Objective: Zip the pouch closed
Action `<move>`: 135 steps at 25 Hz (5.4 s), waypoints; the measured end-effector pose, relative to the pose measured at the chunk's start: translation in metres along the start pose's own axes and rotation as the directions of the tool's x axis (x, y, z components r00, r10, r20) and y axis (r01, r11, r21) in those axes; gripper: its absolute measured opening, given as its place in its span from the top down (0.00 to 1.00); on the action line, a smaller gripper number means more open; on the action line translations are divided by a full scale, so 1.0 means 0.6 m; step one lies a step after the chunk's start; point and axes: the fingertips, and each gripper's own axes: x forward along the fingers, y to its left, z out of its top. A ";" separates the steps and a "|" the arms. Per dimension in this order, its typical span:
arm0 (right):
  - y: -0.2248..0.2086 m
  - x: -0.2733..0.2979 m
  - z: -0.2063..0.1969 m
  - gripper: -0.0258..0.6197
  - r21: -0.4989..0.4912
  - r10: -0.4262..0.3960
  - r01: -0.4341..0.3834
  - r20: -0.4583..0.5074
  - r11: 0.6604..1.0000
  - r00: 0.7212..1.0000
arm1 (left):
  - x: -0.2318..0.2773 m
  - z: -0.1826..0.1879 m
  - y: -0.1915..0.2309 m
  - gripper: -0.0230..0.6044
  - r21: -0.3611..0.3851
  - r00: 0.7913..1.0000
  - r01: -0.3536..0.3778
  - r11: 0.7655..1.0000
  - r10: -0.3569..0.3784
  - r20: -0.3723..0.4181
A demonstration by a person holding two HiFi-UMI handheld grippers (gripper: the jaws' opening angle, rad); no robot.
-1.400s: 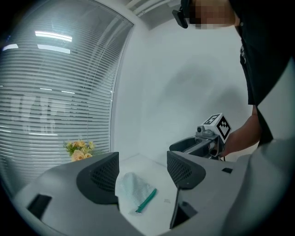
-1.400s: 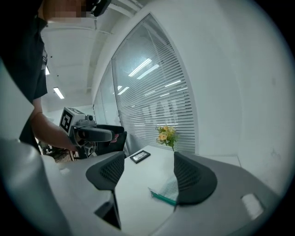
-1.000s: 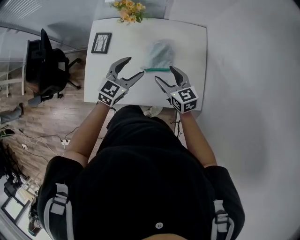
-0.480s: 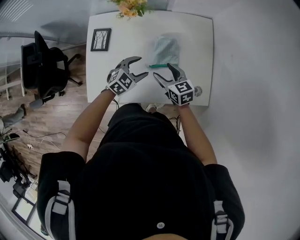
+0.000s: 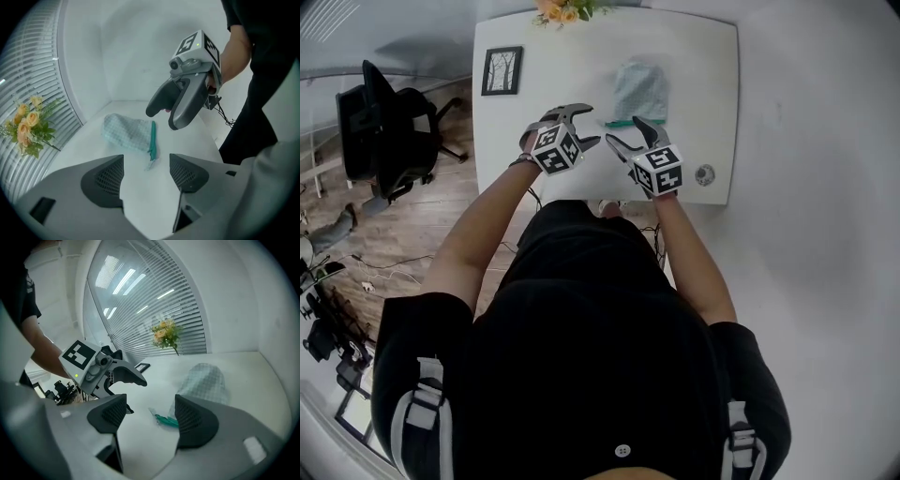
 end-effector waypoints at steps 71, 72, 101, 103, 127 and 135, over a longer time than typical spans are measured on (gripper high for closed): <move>0.028 0.006 -0.149 0.82 0.043 0.005 0.008 -0.284 0.999 0.959 | 0.027 0.015 -0.096 0.93 -0.018 0.994 0.079 0.997 -0.080 -0.081; 0.030 0.008 -0.147 0.85 0.033 0.005 0.005 -0.285 0.999 0.958 | 0.026 0.016 -0.097 0.93 -0.018 0.994 0.078 0.997 -0.079 -0.079; 0.023 0.002 -0.148 0.94 -0.009 -0.054 0.053 -0.304 0.999 0.951 | -0.002 -0.022 -0.089 0.93 -0.017 0.995 0.023 1.000 -0.024 -0.101; 0.022 0.002 -0.148 0.94 -0.010 -0.056 0.055 -0.304 0.998 0.951 | -0.002 -0.024 -0.089 0.93 -0.017 0.994 0.022 1.000 -0.024 -0.104; -0.020 -0.010 -0.153 0.94 0.007 -0.107 0.115 -0.313 0.993 0.944 | 0.000 -0.059 -0.068 0.94 -0.037 0.989 -0.006 0.999 0.000 -0.150; -0.024 -0.010 -0.149 0.94 -0.014 -0.127 0.129 -0.319 0.992 0.939 | 0.004 -0.060 -0.061 0.94 -0.055 0.988 -0.011 0.998 0.002 -0.158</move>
